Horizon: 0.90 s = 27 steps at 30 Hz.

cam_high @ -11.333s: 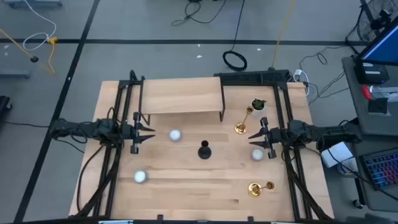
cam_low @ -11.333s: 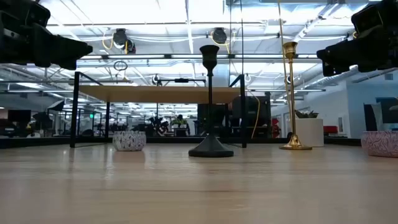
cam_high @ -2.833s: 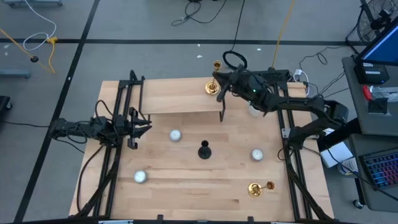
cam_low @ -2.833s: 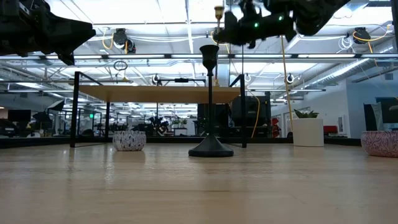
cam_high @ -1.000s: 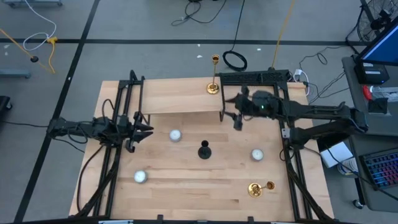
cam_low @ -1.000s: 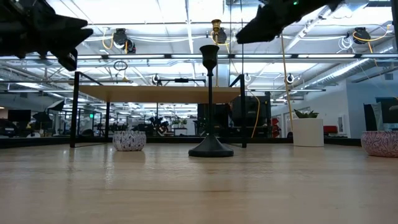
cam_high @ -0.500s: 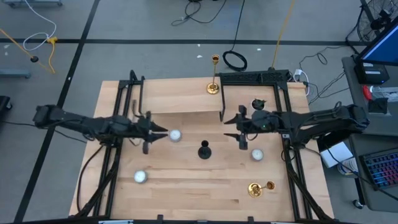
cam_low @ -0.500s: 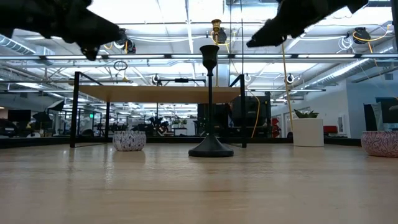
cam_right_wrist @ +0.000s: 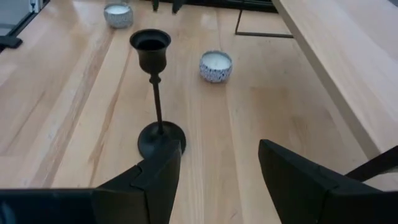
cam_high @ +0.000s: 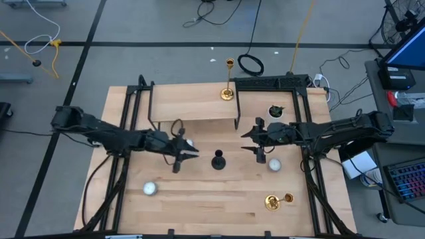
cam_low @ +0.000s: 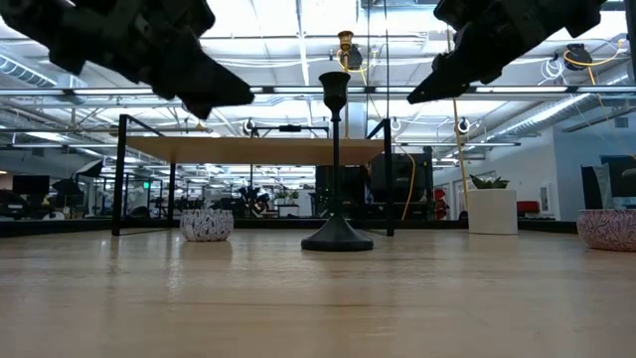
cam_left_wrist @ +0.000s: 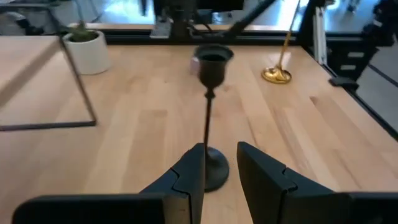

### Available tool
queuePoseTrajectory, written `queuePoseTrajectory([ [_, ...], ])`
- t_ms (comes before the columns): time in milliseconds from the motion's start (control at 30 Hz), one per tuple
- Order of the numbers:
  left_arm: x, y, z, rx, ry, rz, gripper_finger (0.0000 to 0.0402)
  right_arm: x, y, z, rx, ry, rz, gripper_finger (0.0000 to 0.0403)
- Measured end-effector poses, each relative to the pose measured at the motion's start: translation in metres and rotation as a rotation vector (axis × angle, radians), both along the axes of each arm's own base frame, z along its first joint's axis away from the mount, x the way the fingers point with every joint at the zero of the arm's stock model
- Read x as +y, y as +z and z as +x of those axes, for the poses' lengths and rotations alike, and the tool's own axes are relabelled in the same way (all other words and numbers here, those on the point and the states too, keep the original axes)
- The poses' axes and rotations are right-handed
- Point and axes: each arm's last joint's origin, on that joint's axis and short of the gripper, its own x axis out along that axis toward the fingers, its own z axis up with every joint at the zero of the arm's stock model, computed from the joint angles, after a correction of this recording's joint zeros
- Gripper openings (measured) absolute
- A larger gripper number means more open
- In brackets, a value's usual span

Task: Pick & Place candle stick holders
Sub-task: Put the black candle holder on the shelf

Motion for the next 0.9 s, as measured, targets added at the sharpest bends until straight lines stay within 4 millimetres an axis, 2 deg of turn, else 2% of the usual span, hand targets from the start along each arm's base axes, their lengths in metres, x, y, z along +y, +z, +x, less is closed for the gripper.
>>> queuePoseTrajectory([
  [300,-0.004,-0.026,0.028,-0.049,-0.01,-0.013,0.0103,0.0,0.0,0.0,0.001,0.001,-0.001,0.0212],
  [400,-0.007,-0.03,0.043,-0.03,-0.028,-0.017,0.0127,0.0,0.0,0.0,0.001,0.001,-0.001,0.0212],
  [567,-0.009,-0.031,0.069,0.006,-0.033,0.033,0.0187,0.0,0.0,0.0,0.001,0.001,-0.002,0.0212],
  [733,-0.01,-0.032,0.084,0.023,-0.023,0.043,0.0237,0.0,0.0,0.0,0.0,-0.006,0.012,0.0212],
  [900,-0.01,-0.033,0.089,0.023,-0.01,0.067,0.0247,0.0,0.0,0.0,0.0,-0.007,0.013,0.0212],
])
